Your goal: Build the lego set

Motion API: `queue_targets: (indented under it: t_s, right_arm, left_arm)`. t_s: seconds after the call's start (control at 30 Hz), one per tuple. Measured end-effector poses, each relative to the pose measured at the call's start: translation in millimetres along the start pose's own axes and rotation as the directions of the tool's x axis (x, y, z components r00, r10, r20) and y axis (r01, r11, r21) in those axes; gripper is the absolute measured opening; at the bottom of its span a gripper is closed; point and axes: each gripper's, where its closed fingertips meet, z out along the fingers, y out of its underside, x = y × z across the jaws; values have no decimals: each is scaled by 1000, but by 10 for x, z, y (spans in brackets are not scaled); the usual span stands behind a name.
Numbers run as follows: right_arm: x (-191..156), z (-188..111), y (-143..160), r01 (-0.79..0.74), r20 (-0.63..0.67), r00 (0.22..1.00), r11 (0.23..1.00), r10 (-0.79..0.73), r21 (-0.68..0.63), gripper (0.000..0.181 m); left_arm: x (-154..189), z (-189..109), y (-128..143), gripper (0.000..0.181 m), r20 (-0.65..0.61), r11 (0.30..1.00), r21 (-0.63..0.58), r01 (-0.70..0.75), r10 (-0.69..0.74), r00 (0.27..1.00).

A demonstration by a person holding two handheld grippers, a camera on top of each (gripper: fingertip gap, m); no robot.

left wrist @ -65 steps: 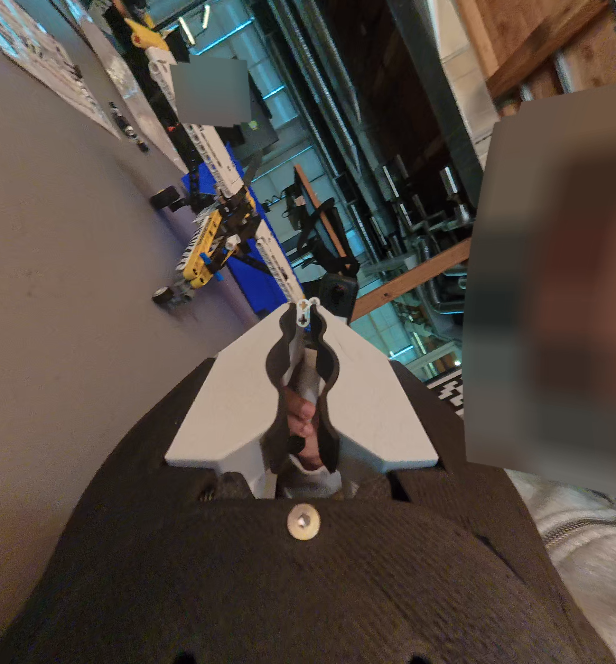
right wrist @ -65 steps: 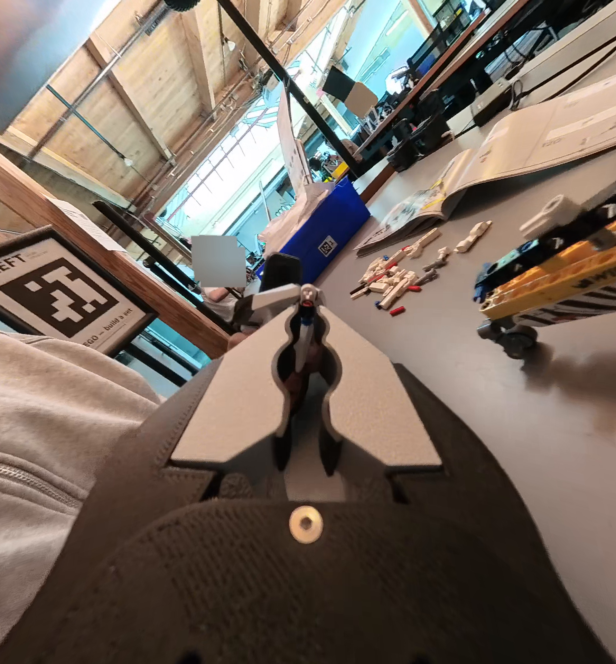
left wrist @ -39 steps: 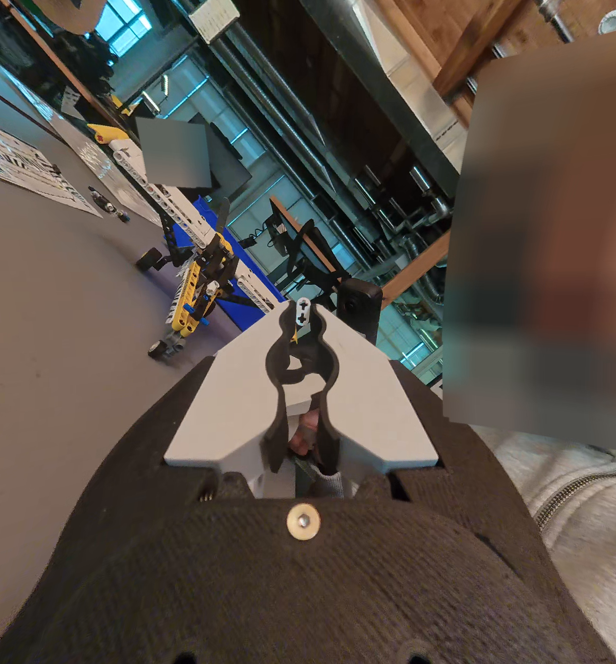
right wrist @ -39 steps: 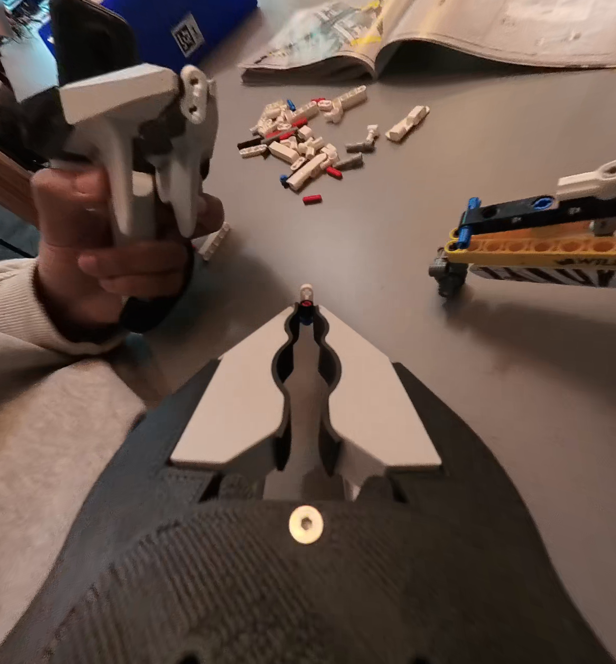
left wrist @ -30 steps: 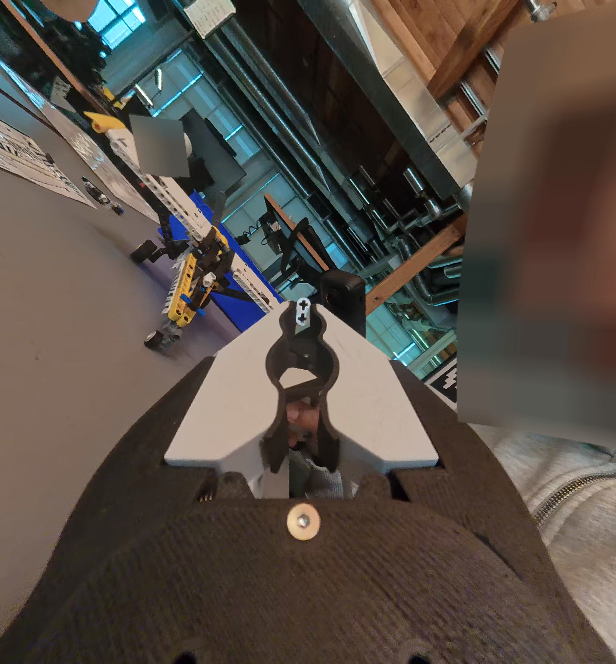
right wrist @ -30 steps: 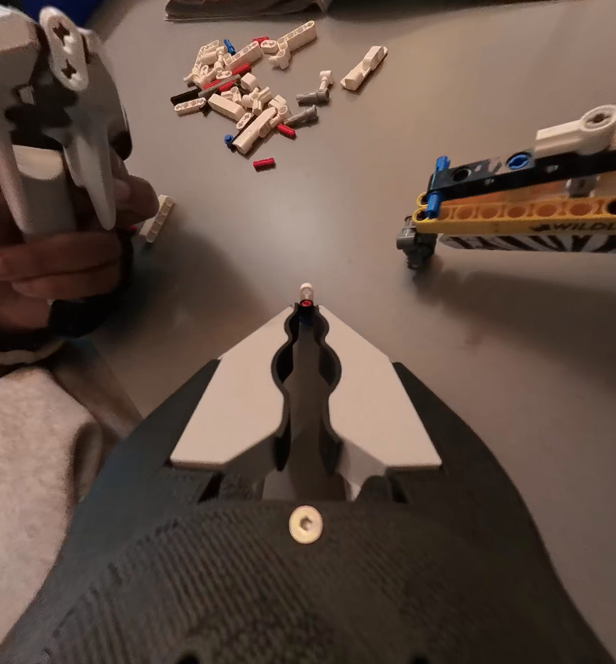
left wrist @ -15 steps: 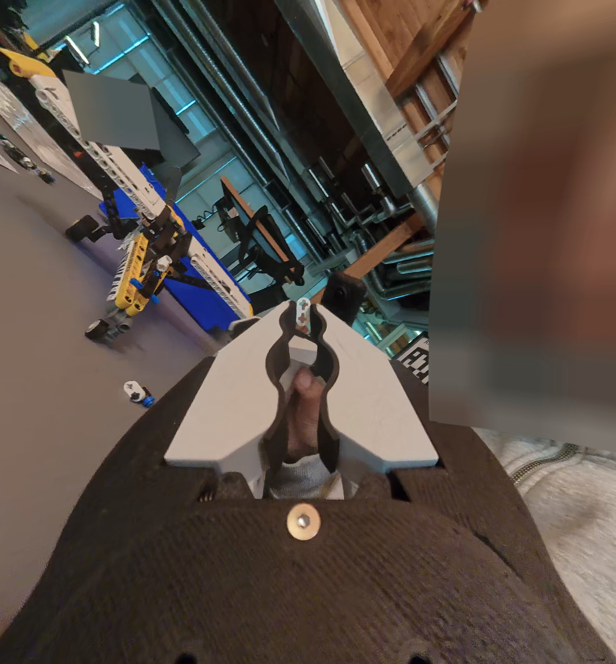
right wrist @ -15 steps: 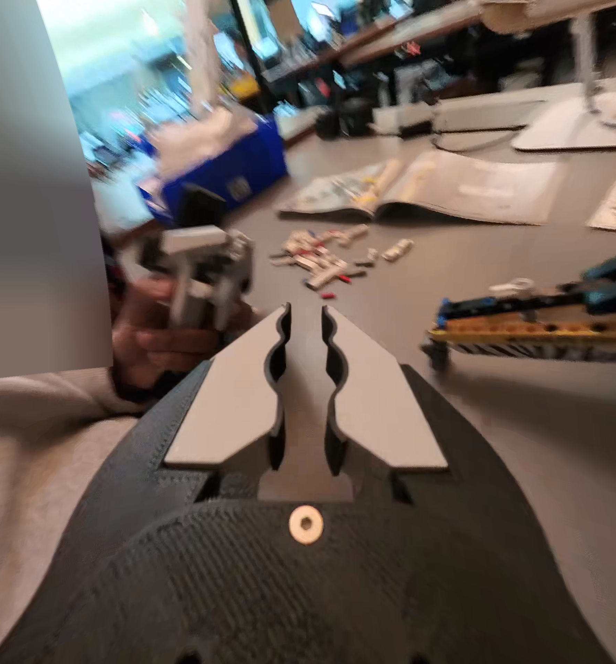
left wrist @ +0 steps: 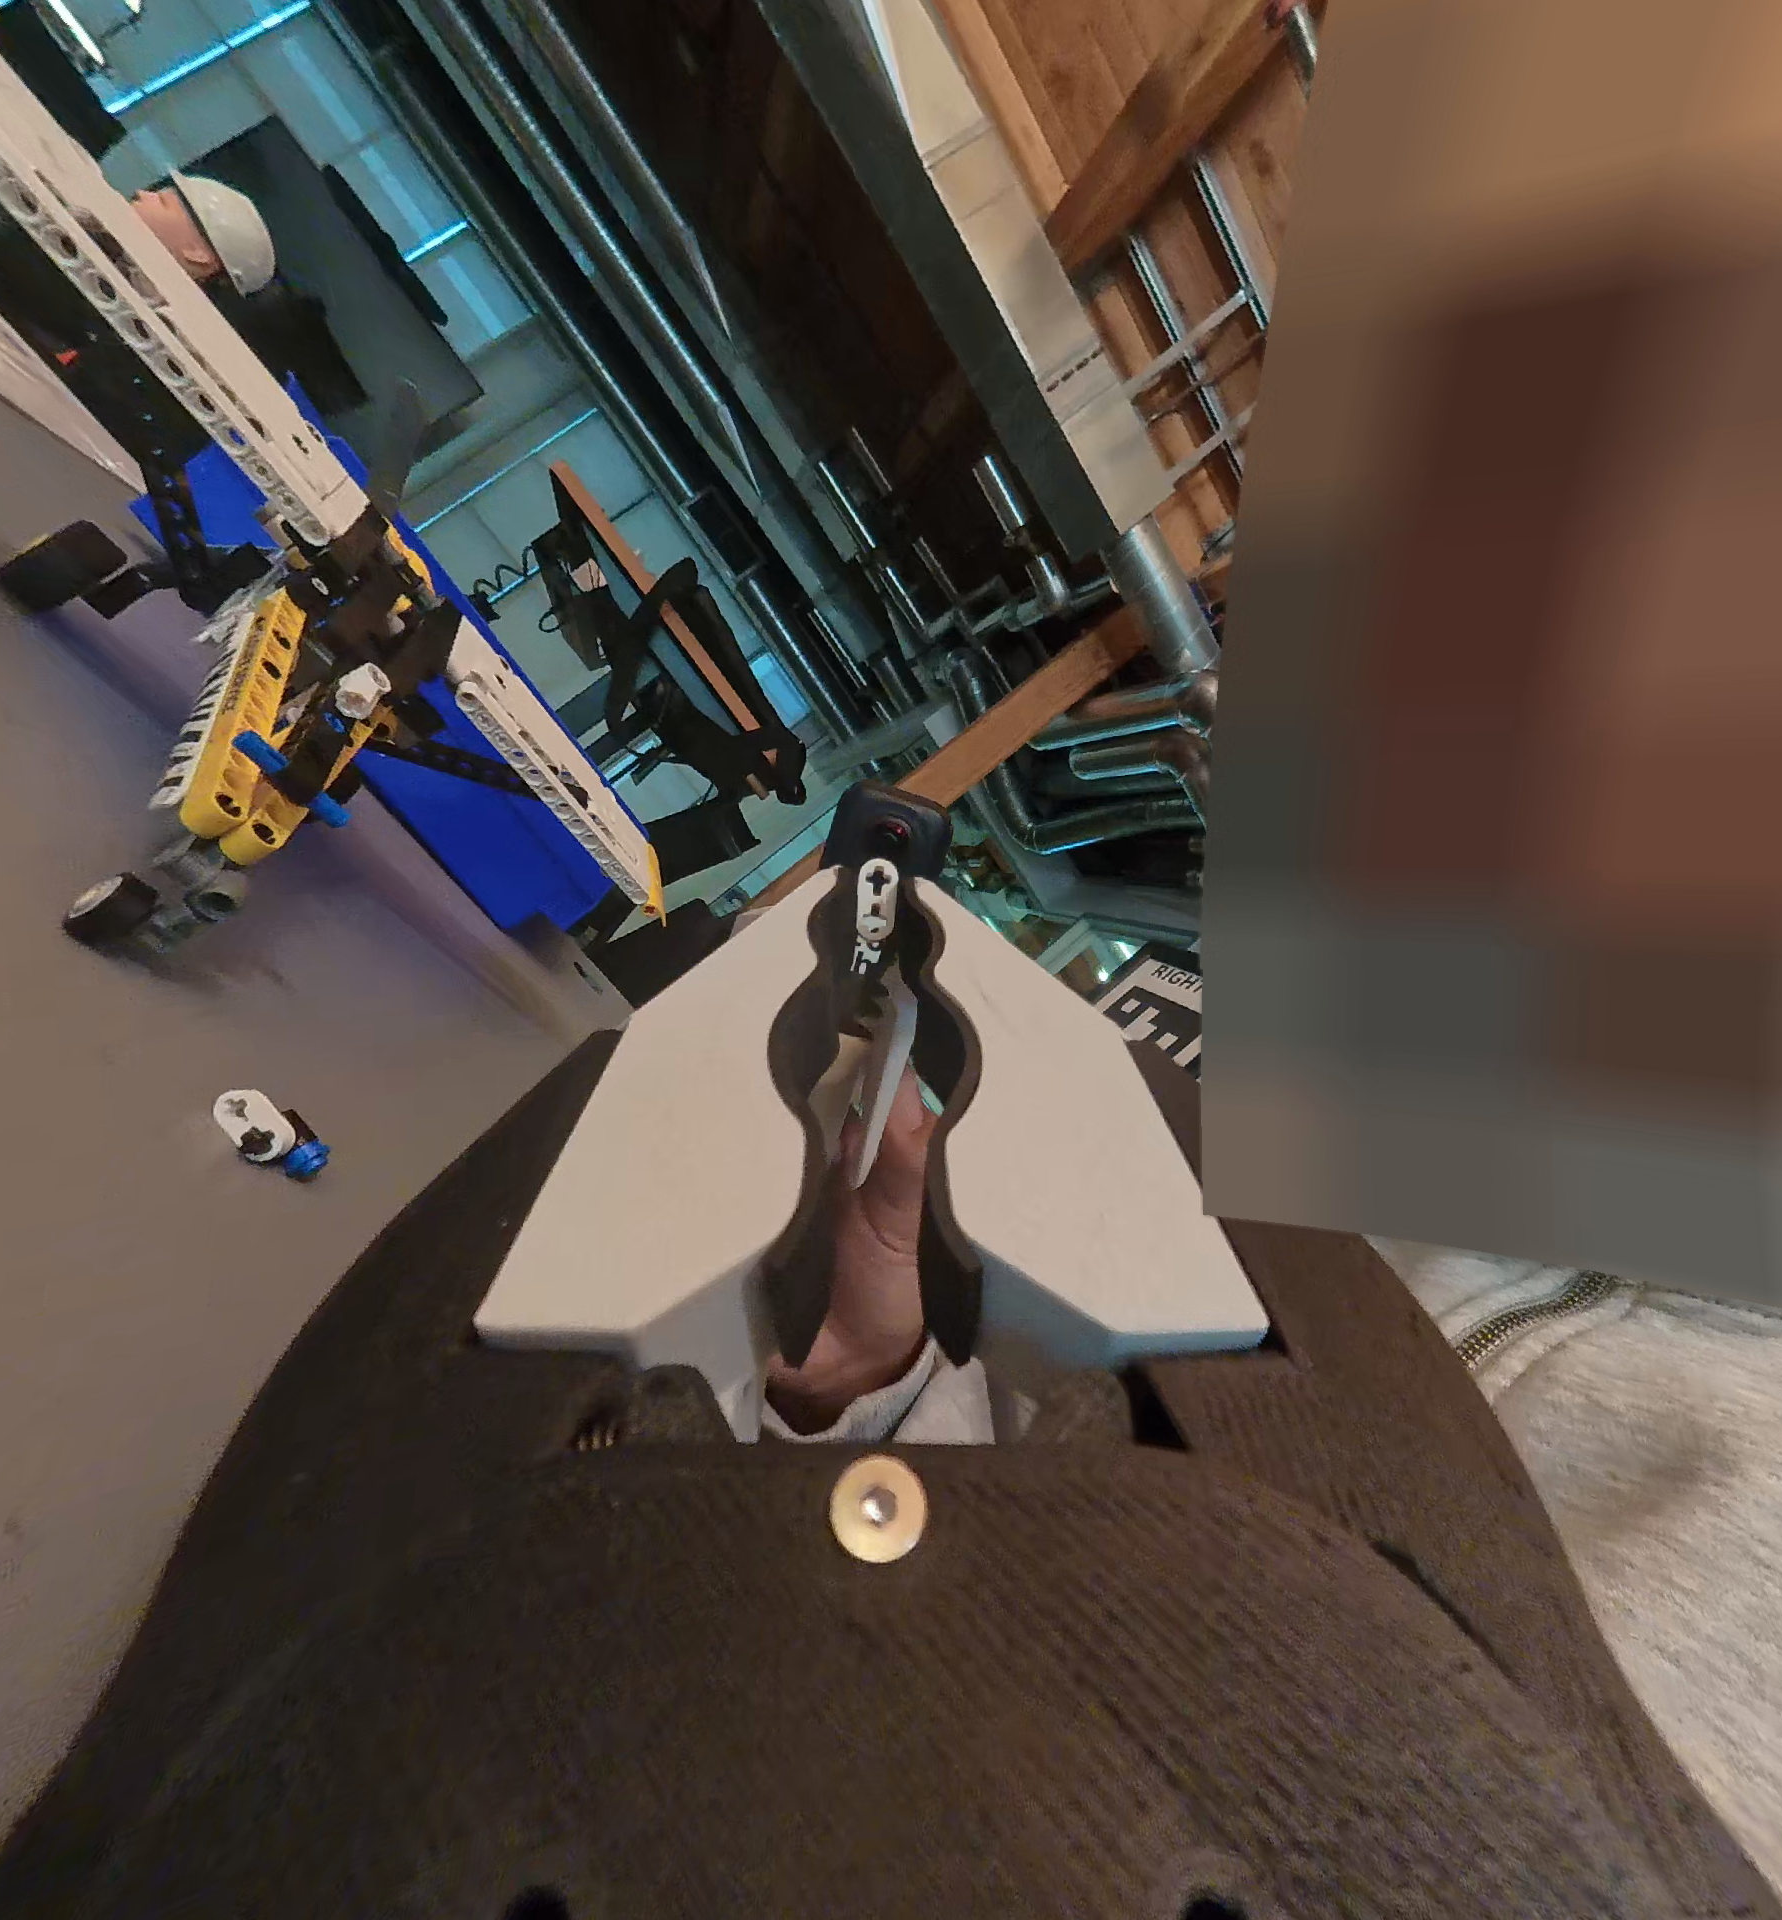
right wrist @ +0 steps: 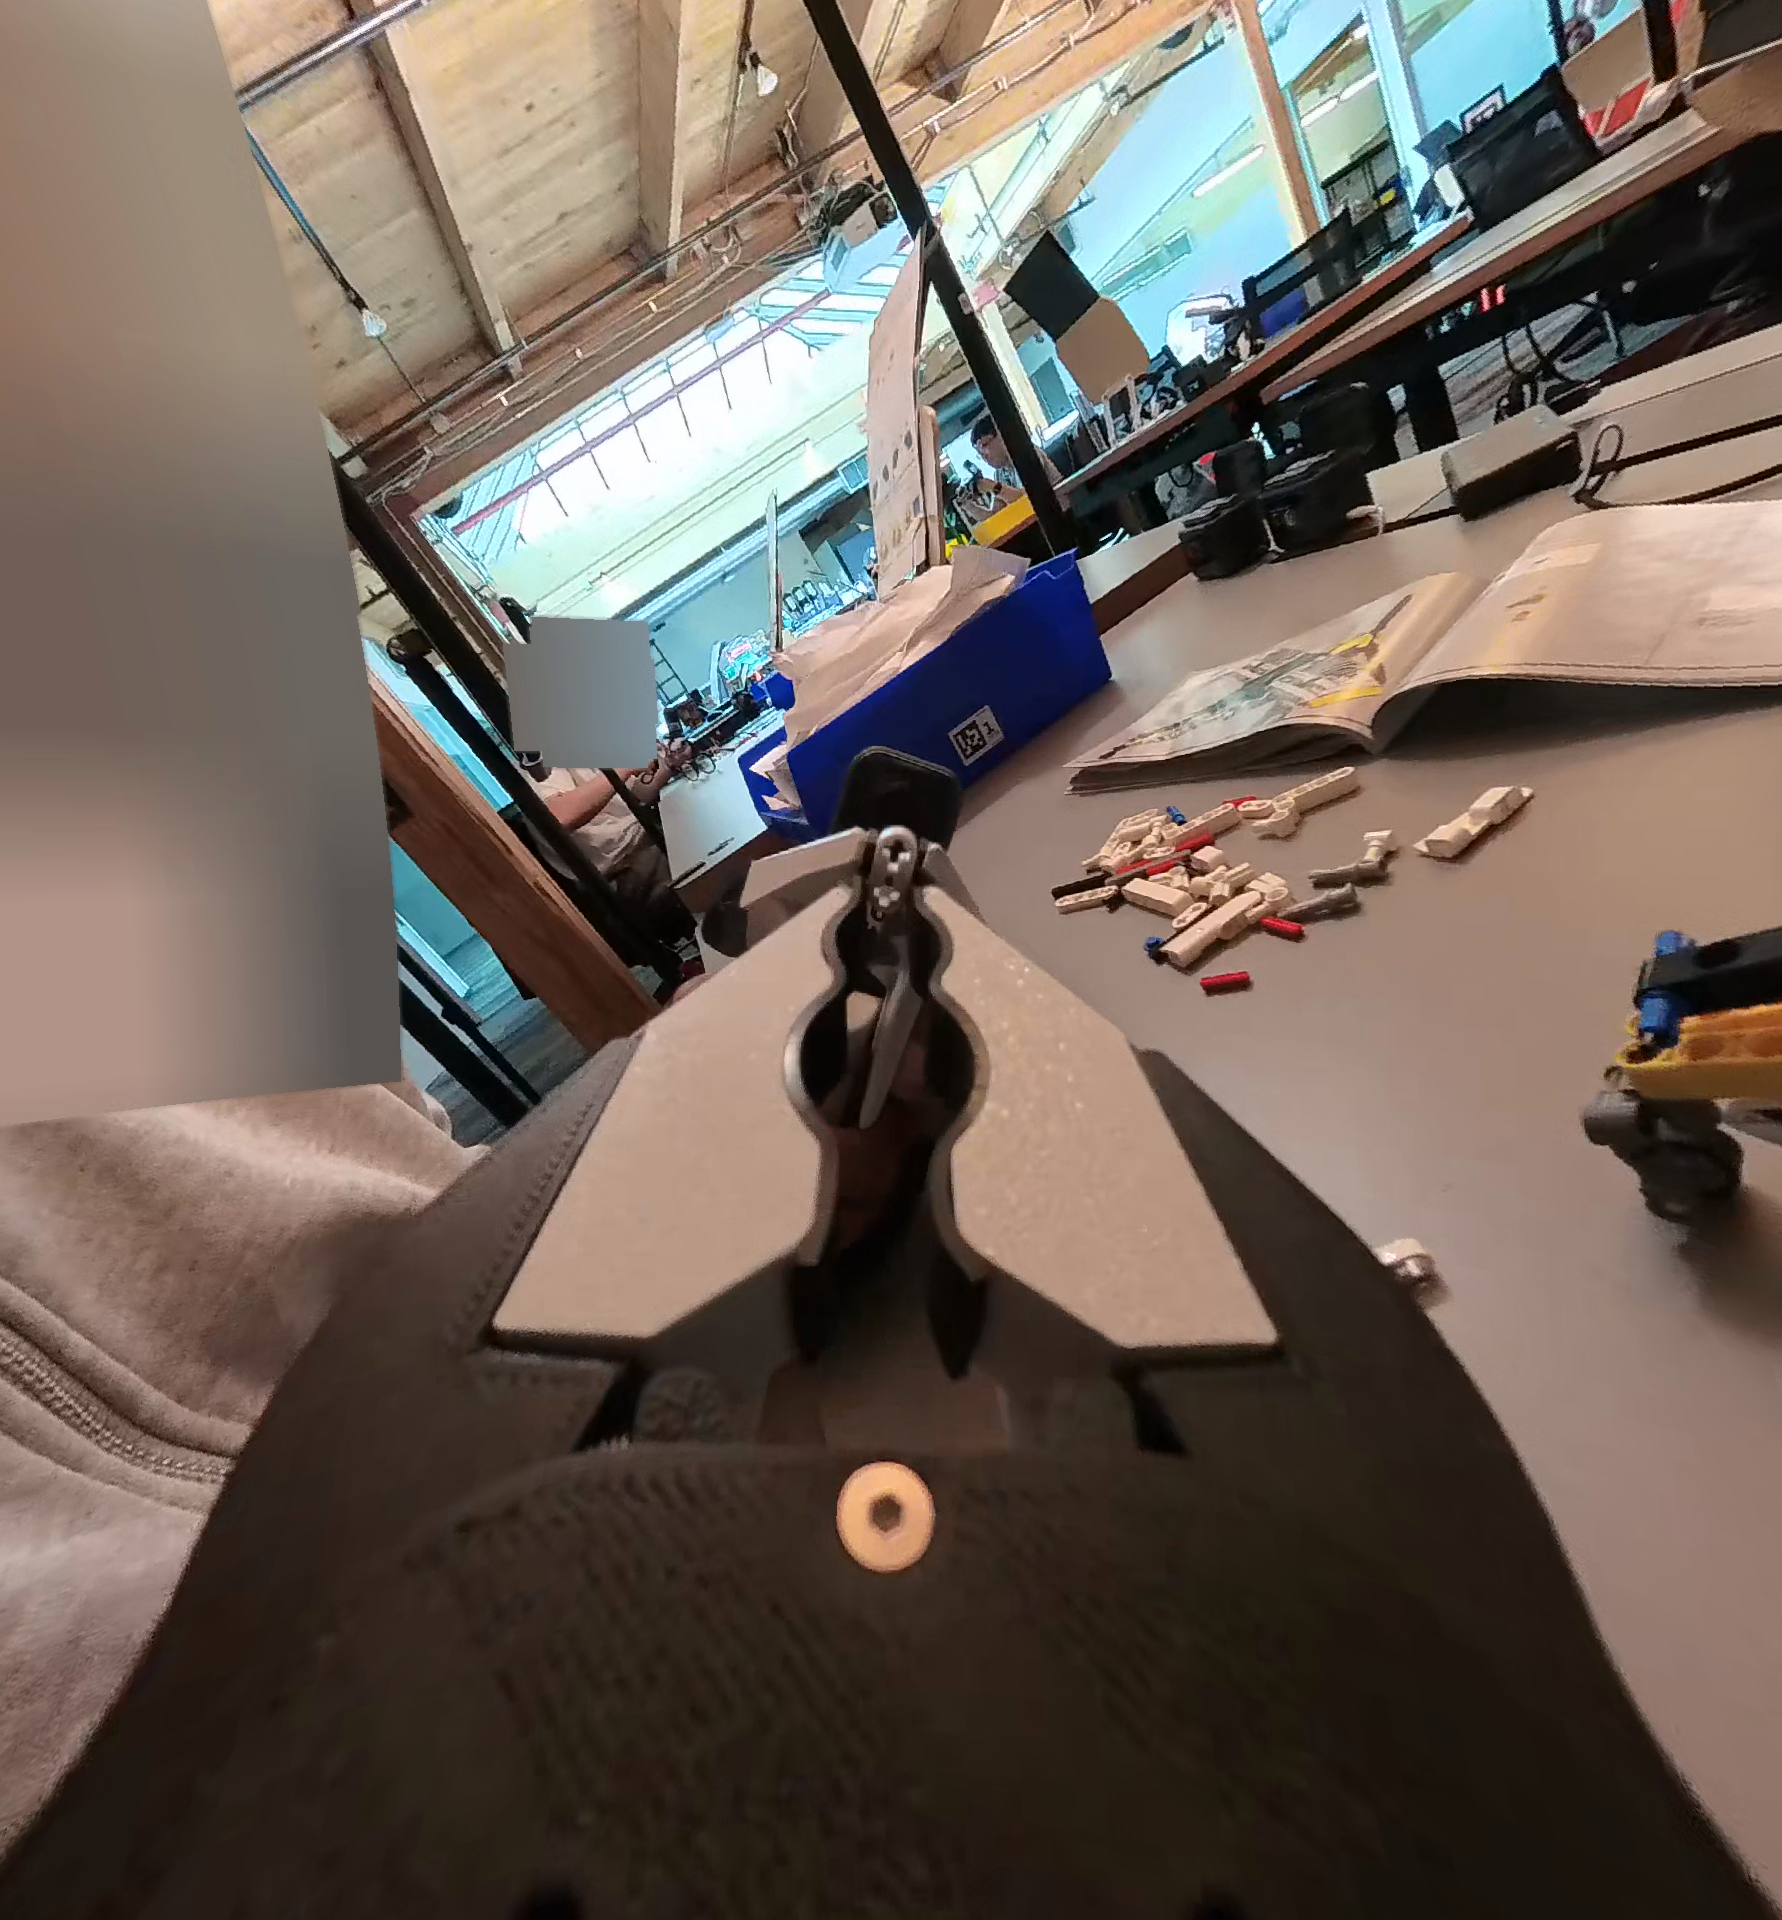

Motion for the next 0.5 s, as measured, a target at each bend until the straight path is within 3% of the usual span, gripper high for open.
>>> queue_targets:
  t_s: [0.03,0.2,0.3,0.37,0.5]
  right_arm:
    - [6,-2,0,0,-2,1000,1000,0,1,5]
    - [39,-3,53,32,-23,999,997,-34,-64,5]
    - [152,21,306,77,-68,993,962,-98,-261,6]
    - [311,13,565,141,-131,967,886,-219,-442,6]
    - [424,35,920,266,-93,892,679,-443,-685,6]
  left_arm:
    - [-5,1,-2,6,2,1000,1,2,-2,1000]
    - [-47,-62,-71,6,81,997,5,-77,76,994]
    - [-55,-171,-148,15,197,972,-20,-236,235,952]
    - [-38,-246,-153,17,247,939,-78,-336,345,905]
    - [-20,-434,-264,15,297,905,-82,-417,422,857]
